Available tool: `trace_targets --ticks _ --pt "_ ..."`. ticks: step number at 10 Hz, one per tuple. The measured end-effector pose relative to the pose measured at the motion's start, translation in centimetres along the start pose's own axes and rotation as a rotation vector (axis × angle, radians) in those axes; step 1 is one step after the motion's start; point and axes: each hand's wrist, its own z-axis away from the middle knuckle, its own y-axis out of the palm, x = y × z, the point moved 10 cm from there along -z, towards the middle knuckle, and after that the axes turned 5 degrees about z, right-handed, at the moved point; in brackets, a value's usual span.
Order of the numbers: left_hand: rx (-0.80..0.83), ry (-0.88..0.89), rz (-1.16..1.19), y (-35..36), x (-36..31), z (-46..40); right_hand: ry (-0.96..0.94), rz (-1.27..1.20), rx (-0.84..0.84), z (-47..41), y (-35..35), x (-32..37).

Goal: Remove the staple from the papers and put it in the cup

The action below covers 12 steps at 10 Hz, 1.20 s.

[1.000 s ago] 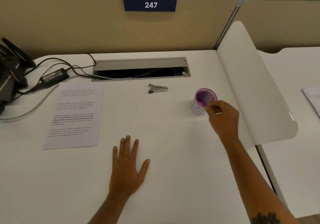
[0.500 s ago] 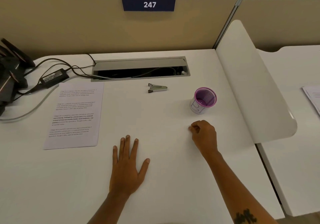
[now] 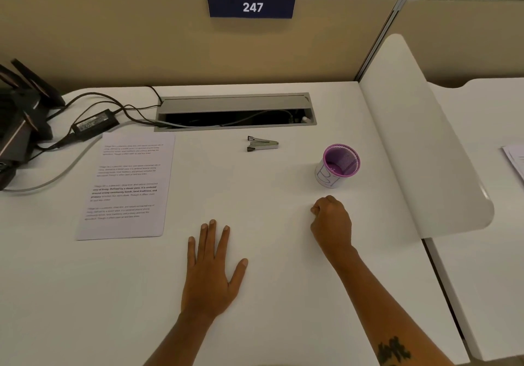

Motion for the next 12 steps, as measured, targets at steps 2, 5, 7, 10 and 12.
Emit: trace_targets --ticks 2,5,7,10,12 --pt "-0.003 0.0 0.004 0.1 0.0 0.0 -0.014 0.035 0.022 0.4 0.6 0.3" --pt "0.006 -0.008 0.002 0.2 0.2 -0.1 -0.046 0.066 0.0 1.2 1.1 0.5" --pt "0.021 -0.014 -0.006 0.5 0.3 0.0 -0.086 0.017 0.068 0.8 1.1 0.2" --pt "0.027 -0.007 -0.035 0.6 0.3 0.0 0.052 -0.235 -0.047 -3.5 -9.8 0.6" --pt "0.022 0.001 -0.023 0.4 0.0 0.0 0.099 -0.237 -0.062 -7.1 -12.8 0.4"
